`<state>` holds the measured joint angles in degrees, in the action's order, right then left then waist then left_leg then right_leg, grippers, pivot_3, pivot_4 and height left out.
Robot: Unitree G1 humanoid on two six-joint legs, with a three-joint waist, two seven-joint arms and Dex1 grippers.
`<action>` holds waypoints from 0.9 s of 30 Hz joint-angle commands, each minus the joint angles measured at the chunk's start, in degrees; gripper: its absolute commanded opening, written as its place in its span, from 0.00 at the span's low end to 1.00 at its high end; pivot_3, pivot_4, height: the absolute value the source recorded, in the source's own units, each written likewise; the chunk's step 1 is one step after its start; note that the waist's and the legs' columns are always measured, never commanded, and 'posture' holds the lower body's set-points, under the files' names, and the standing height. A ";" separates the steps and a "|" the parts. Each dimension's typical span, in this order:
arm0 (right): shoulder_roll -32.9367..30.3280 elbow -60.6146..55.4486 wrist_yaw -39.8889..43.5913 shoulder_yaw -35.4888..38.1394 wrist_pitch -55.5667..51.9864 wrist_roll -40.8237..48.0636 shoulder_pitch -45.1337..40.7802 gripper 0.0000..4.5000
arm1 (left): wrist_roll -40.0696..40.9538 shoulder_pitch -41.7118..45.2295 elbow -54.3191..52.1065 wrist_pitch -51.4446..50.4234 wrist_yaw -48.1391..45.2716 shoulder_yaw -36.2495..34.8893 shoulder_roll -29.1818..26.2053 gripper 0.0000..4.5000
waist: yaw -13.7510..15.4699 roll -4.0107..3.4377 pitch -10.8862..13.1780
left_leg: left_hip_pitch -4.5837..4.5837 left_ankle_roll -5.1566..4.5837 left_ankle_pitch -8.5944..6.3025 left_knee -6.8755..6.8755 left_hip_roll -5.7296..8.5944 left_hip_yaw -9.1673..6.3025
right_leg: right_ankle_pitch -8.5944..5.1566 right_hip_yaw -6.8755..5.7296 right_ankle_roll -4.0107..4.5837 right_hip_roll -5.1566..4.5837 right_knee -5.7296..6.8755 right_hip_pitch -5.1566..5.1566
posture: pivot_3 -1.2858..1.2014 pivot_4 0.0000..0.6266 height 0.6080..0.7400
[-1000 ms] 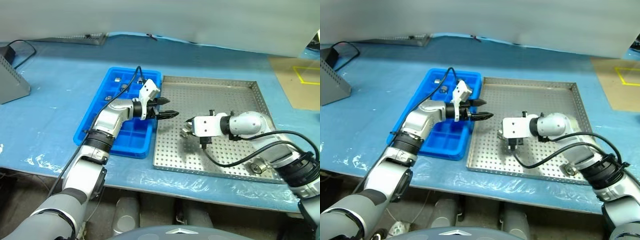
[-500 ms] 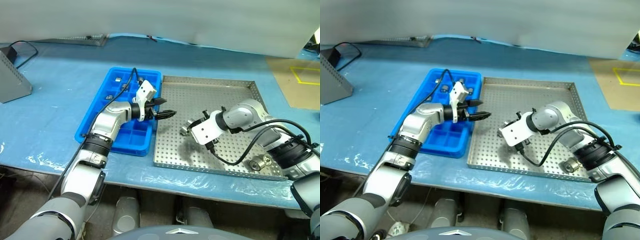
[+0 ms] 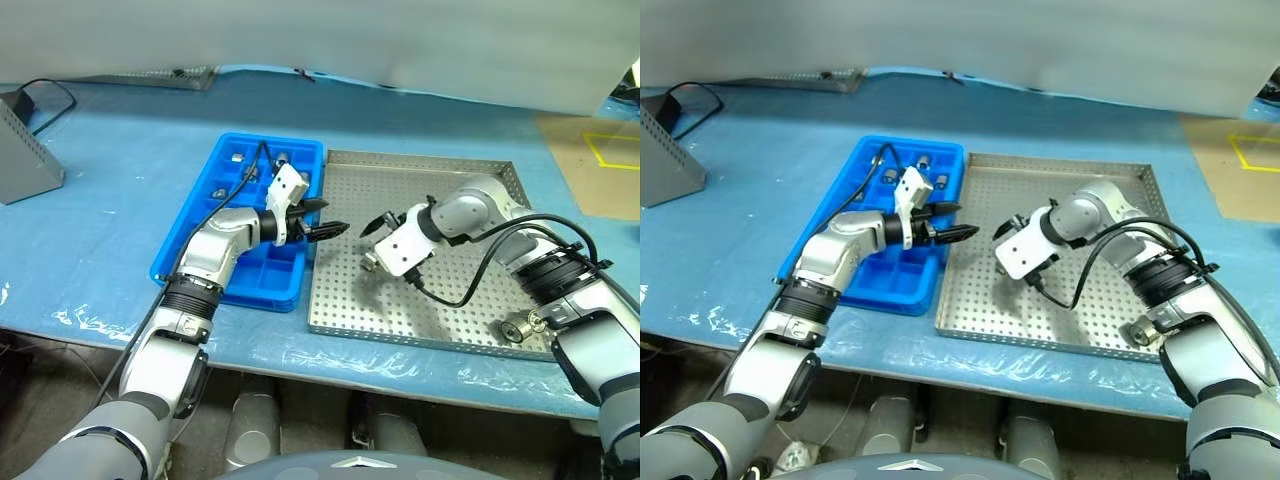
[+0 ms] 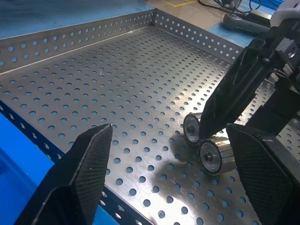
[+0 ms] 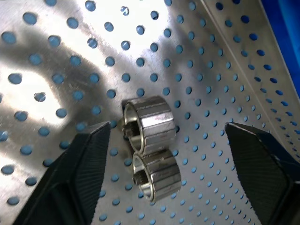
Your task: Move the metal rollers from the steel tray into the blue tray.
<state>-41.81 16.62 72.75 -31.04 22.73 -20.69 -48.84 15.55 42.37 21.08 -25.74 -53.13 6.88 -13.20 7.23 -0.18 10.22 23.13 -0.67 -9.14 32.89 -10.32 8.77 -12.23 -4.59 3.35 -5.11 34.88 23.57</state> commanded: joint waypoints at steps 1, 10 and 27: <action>1.08 3.47 -2.09 -0.23 2.10 -2.91 -2.42 0.89 | 0.67 0.25 -2.15 0.06 0.42 -0.70 -0.16 0.90 | -0.01 0.00 0.00 | -0.01 0.00 0.00 0.03 -0.01 0.00 | 0.00 0.00 0.00 0.00 0.02 0.00 | 0.59 0.24 1.00; 0.93 5.07 -1.18 -0.80 4.30 -3.61 -0.33 0.80 | 0.54 -0.62 -2.75 -0.11 0.63 -0.20 -0.14 0.90 | -0.01 0.00 0.00 | 0.00 0.00 -0.01 0.07 -0.01 0.00 | 0.00 0.00 0.00 0.00 0.03 -0.01 | 0.59 0.24 1.00; 1.77 2.50 0.04 0.31 2.52 -3.05 0.26 0.28 | 0.25 0.03 -0.31 0.45 0.44 -0.21 0.07 0.90 | -0.04 0.00 0.00 | 0.00 0.00 -0.01 0.07 -0.02 0.00 | 0.00 0.00 0.00 0.00 0.04 -0.01 | 0.59 0.24 1.00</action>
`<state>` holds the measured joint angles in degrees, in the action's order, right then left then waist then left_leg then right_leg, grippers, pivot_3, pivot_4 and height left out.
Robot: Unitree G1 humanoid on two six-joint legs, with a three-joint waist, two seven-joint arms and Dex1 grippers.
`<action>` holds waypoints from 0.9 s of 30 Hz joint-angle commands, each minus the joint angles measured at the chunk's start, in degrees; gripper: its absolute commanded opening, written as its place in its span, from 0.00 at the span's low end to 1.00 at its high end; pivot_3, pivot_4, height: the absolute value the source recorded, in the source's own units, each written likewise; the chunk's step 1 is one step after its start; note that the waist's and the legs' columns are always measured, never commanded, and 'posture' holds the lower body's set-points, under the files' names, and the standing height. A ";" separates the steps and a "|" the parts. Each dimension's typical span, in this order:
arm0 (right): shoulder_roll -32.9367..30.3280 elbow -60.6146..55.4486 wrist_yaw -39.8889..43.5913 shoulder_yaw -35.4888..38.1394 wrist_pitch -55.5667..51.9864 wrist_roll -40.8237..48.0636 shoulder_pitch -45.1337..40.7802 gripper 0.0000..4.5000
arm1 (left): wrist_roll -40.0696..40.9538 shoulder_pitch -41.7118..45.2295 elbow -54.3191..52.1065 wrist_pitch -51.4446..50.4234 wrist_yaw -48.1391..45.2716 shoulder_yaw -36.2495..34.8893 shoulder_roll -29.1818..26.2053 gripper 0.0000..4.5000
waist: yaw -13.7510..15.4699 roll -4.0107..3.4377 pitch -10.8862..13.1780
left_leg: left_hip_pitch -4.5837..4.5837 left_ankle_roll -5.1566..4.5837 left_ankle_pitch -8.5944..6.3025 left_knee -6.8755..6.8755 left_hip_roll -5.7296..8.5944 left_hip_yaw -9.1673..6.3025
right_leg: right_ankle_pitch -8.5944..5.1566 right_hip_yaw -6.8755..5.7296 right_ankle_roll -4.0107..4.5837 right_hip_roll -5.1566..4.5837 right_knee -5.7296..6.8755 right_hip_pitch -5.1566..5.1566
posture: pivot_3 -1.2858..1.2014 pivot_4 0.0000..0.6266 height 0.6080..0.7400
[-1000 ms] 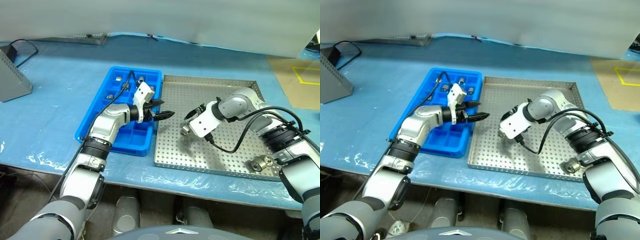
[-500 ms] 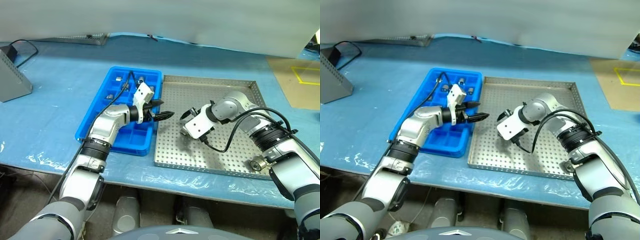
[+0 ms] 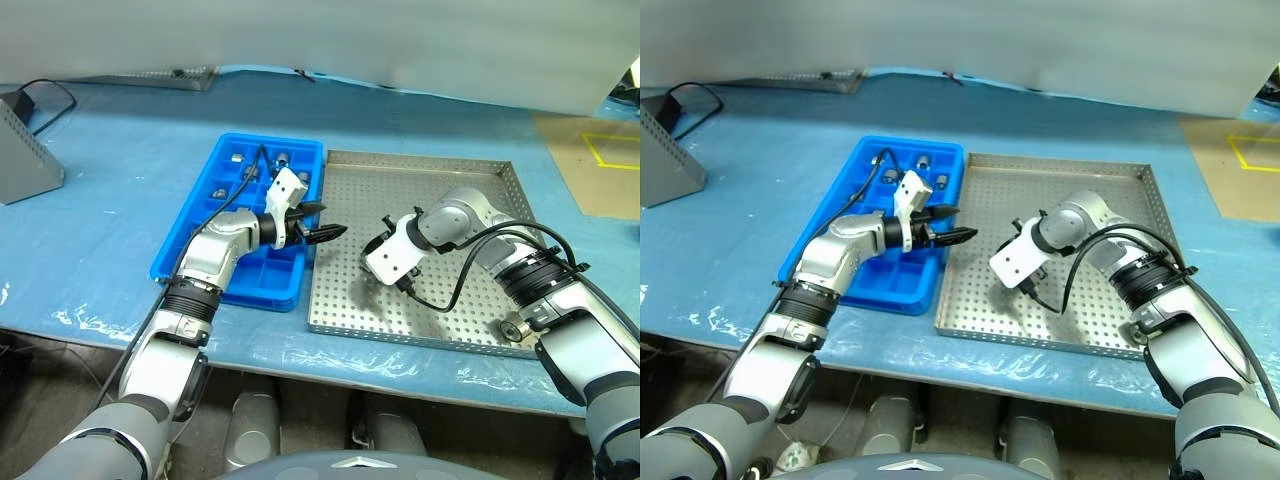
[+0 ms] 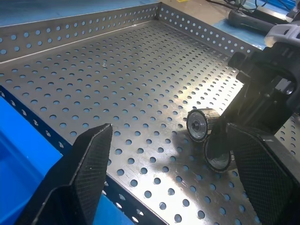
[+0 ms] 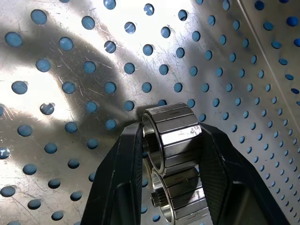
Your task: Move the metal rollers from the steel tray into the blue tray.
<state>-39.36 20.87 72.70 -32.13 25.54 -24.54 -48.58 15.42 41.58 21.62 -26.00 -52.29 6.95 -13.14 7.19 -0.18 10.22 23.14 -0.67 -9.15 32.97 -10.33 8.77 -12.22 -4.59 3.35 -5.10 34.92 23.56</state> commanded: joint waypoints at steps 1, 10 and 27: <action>-0.81 -1.96 0.55 1.55 -0.57 1.26 0.08 0.28 | 0.37 0.78 -0.91 0.70 -0.40 -0.25 0.01 0.90 | 0.00 0.00 0.00 | 0.00 0.00 0.00 0.00 0.00 0.00 | 0.00 0.00 0.00 0.00 0.00 0.00 | 0.59 0.24 1.00; 5.59 -14.35 -1.06 15.16 -28.80 19.69 2.98 0.28 | 0.85 0.96 -1.09 0.57 -0.09 -0.32 1.11 0.90 | -0.02 -0.03 0.02 | 0.00 -0.01 0.00 -0.02 -0.02 0.01 | 0.00 0.01 0.00 0.01 -0.01 0.03 | 0.58 0.24 1.00; 18.21 -34.51 -31.64 52.74 -84.92 51.59 16.86 0.28 | 1.61 6.48 5.21 2.50 -1.45 -1.63 3.84 0.90 | 0.84 -0.11 0.04 | -0.01 0.48 0.07 -0.43 0.07 0.05 | 0.01 0.04 -0.02 0.03 -0.11 0.26 | 0.55 0.24 1.00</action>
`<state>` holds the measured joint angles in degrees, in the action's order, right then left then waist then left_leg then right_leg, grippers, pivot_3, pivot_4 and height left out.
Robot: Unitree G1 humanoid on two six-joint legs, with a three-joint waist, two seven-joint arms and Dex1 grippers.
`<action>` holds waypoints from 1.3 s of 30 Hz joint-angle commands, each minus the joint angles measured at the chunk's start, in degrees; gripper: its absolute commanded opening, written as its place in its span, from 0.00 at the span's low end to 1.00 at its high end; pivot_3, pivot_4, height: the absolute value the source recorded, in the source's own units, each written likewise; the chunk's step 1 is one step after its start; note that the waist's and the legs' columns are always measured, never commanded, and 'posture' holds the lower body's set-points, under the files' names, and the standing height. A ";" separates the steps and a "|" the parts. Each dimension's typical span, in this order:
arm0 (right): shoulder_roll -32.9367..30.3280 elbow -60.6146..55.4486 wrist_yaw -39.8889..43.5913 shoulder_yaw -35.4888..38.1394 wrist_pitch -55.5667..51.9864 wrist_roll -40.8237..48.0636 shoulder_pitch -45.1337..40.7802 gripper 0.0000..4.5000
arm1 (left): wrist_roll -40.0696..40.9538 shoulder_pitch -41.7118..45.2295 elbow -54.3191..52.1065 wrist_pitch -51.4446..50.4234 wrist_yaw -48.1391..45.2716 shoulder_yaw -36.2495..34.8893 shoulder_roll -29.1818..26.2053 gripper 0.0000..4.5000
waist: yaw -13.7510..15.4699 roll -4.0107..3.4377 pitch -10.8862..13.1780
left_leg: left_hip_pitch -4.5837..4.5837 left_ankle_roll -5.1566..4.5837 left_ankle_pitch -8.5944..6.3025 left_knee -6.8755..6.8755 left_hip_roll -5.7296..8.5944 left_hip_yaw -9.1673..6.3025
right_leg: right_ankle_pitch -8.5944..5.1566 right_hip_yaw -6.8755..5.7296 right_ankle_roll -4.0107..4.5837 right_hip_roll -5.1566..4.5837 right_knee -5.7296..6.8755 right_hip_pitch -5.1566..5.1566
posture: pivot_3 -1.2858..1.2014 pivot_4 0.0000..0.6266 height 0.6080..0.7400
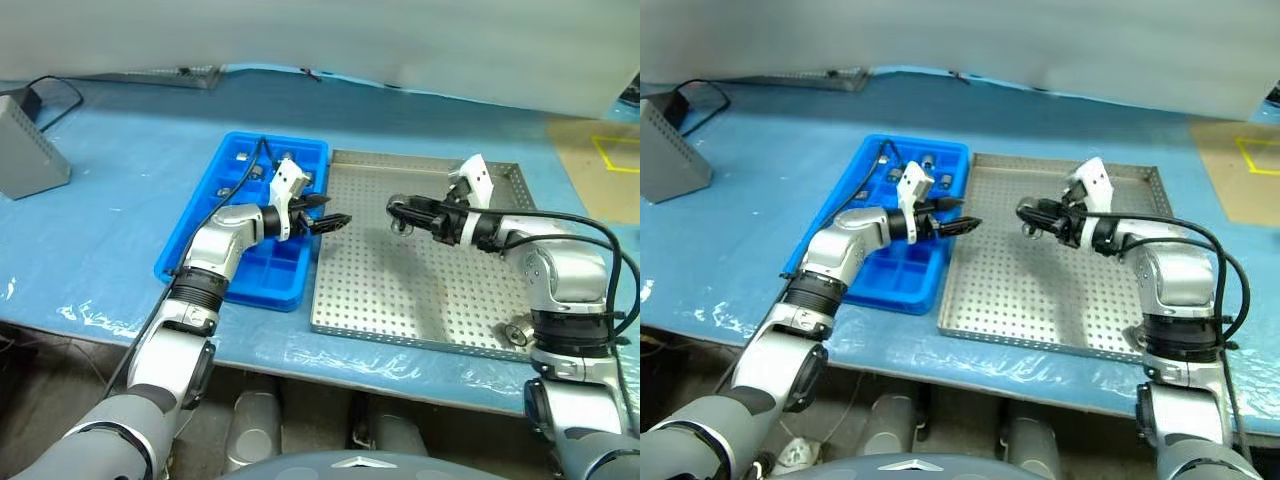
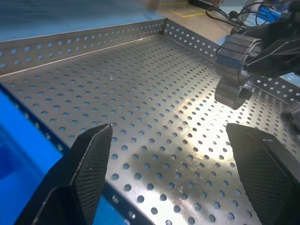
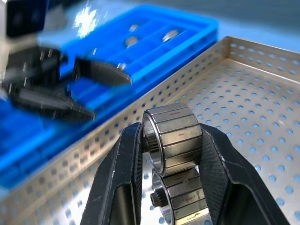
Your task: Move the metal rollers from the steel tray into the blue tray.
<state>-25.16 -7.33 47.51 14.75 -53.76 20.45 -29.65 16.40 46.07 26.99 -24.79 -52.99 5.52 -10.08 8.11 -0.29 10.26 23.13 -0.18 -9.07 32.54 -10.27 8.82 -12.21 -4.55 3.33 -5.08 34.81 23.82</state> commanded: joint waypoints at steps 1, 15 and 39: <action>6.41 -7.37 -9.15 7.80 -7.84 8.71 -2.73 0.28 | 1.03 2.33 -0.18 1.41 -1.00 -0.42 1.33 0.90 | -0.25 -0.01 -0.01 | -0.04 0.11 0.08 -0.18 0.01 0.00 | 0.00 0.00 0.00 0.01 -0.02 0.03 | 0.55 0.24 1.00; 16.75 -13.74 -27.13 14.41 -14.35 23.45 -6.39 0.28 | 12.43 3.84 0.37 -10.67 -5.57 -5.91 4.60 0.90 | -0.97 -0.06 0.01 | 0.07 0.56 0.34 -0.57 0.07 0.05 | -0.03 0.00 0.04 0.02 -0.09 0.28 | 0.54 0.24 1.00; 12.59 -15.08 -30.57 8.38 -10.86 32.64 -2.58 0.28 | 16.84 4.82 1.35 -18.05 -5.90 -7.08 6.08 0.90 | -0.83 -0.06 0.01 | 0.08 0.67 0.40 -0.77 0.17 0.01 | -0.04 0.01 -0.01 0.01 -0.19 0.28 | 0.53 0.24 1.00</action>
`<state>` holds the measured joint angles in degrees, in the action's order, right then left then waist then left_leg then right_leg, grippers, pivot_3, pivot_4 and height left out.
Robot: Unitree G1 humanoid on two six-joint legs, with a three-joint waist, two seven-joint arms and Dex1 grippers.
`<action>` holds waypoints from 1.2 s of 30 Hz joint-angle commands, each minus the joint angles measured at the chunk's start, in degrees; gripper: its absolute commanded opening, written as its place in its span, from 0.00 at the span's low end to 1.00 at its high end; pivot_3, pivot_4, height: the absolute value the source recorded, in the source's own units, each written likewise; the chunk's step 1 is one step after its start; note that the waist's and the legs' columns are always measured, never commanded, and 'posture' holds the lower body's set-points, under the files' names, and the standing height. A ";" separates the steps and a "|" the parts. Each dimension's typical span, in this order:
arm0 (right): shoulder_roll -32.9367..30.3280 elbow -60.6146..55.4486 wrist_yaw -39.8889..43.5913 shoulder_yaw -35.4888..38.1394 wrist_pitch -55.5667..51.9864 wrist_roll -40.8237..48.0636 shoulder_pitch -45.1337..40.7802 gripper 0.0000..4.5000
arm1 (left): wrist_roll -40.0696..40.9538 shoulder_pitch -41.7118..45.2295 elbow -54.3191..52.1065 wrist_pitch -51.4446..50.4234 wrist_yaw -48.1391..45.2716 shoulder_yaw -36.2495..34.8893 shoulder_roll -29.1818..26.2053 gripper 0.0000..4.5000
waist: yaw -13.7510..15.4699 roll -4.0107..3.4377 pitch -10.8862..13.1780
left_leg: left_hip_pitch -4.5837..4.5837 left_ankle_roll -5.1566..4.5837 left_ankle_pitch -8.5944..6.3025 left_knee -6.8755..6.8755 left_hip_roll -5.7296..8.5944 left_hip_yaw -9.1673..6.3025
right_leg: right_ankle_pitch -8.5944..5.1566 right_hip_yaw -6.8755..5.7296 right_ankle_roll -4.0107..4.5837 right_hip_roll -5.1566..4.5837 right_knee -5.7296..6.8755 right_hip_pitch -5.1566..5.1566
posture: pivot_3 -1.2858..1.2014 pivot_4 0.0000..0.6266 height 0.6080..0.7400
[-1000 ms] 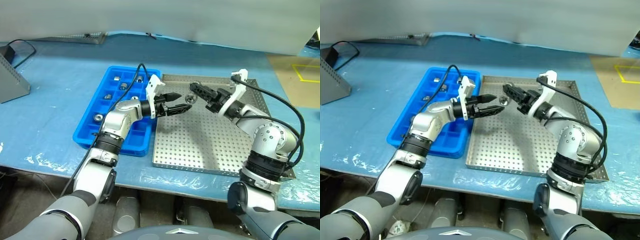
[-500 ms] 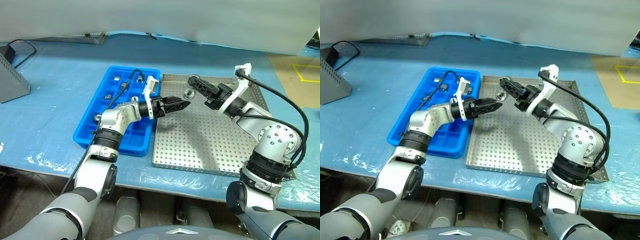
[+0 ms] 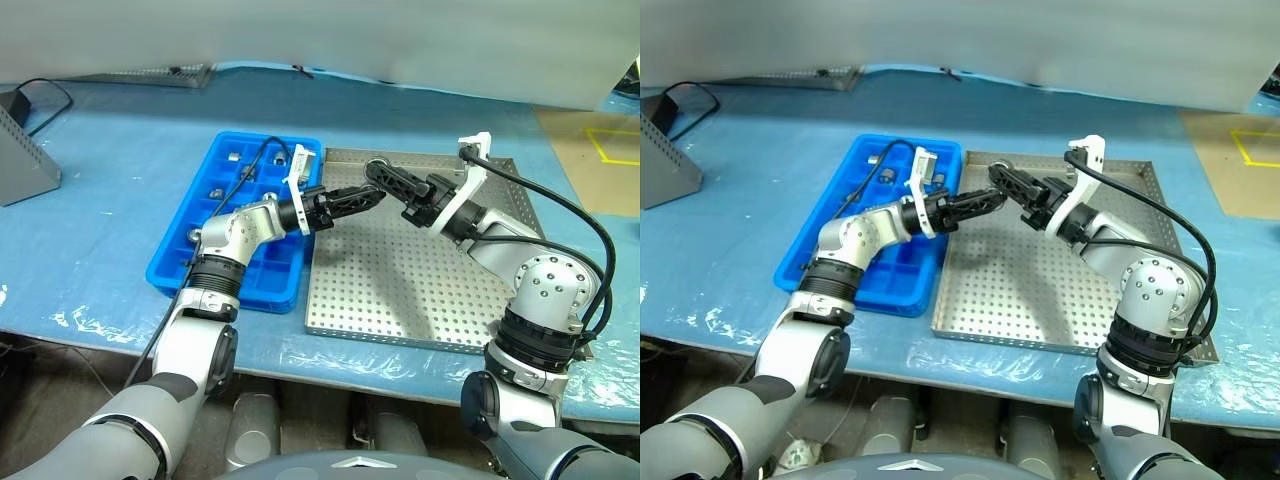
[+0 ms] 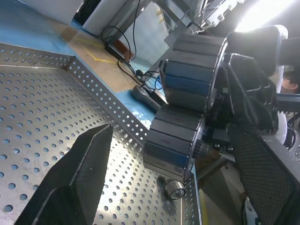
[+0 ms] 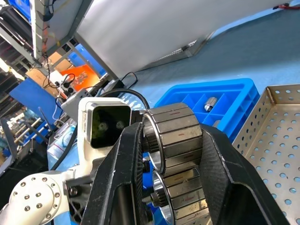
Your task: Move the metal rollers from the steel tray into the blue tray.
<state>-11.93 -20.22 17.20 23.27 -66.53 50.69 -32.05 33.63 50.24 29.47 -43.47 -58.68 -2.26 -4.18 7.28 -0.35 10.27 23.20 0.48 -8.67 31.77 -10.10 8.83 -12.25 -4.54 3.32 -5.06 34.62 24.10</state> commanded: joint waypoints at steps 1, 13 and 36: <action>-0.79 -2.12 -0.39 -0.26 2.07 2.52 -0.14 0.28 | -0.57 0.86 -0.67 1.24 0.36 0.43 0.39 0.90 | 0.00 0.00 0.00 | 0.00 0.00 0.00 0.00 0.00 0.00 | 0.00 0.00 0.00 0.00 0.00 0.00 | 0.53 0.24 1.00; -4.03 -1.00 -0.83 -2.22 4.04 3.35 0.88 0.28 | -1.67 1.83 2.35 4.31 1.64 -0.70 0.79 0.55 | 0.00 0.00 0.00 | 0.00 0.00 0.01 0.00 0.03 -0.01 | 0.01 0.00 -0.01 0.00 0.00 0.00 | 0.53 0.24 1.00; -5.64 1.75 -2.86 -5.73 9.31 0.16 1.79 0.28 | -3.02 5.22 7.12 10.74 7.23 -3.69 1.15 0.32 | 0.09 0.00 0.00 | 0.01 -0.01 0.01 0.00 0.07 -0.03 | 0.00 0.00 -0.01 -0.03 0.00 0.00 | 0.54 0.24 1.00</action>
<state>-16.50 -17.05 13.67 18.03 -57.85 51.05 -30.73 30.97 53.18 36.29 -36.39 -55.16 -2.18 -1.94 7.37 -0.35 10.27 23.22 0.47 -8.66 31.76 -10.02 8.80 -12.24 -4.54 3.31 -5.09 34.62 24.10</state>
